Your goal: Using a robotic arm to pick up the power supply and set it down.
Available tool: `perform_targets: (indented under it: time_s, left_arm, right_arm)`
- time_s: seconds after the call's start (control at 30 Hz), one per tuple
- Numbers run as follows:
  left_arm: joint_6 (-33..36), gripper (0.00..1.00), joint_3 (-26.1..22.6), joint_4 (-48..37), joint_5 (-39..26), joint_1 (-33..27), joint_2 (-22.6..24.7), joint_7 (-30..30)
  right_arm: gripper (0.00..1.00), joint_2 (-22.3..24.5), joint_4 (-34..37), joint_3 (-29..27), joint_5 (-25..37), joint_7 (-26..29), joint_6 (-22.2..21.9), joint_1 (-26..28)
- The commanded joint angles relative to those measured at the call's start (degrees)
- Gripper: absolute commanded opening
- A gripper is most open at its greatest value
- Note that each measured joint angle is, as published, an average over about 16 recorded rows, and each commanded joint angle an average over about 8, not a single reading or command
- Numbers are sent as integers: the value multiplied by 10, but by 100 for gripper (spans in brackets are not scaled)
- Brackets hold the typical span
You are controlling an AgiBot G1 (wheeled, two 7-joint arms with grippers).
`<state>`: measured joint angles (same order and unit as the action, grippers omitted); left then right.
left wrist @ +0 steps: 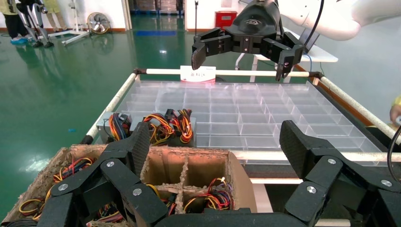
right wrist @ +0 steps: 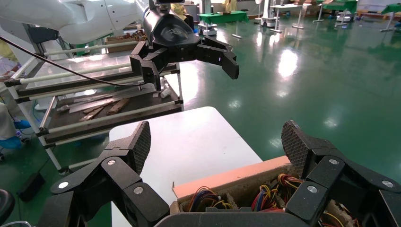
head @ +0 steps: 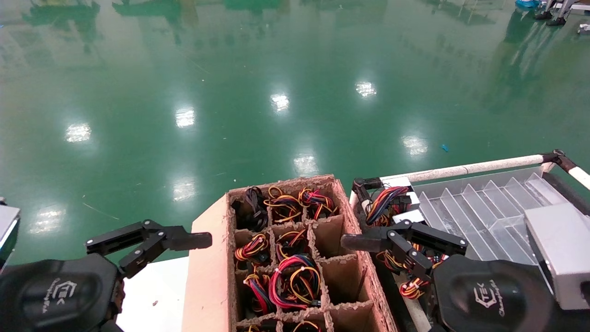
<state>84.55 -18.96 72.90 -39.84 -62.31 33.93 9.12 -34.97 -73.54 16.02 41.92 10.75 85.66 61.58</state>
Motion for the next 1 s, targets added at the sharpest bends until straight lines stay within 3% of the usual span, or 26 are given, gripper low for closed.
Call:
perform_targets:
  time_s: [0.03,0.6,0.8,1.0]
  left_arm:
    - [0,0,0,0,0,0,0,0]
    - [0,0,0,0,0,0,0,0]
    - [0,0,0,0,0,0,0,0]
    - [0,0,0,0,0,0,0,0]
  right_arm:
    - [100,0,0,0,0,0,0,0]
    - [100,6,5,0,17,-6,-11,1]
    - [100,17,25,4,74,-18,-50,16]
    - [100,8,43,30,173,-25,-92,68]
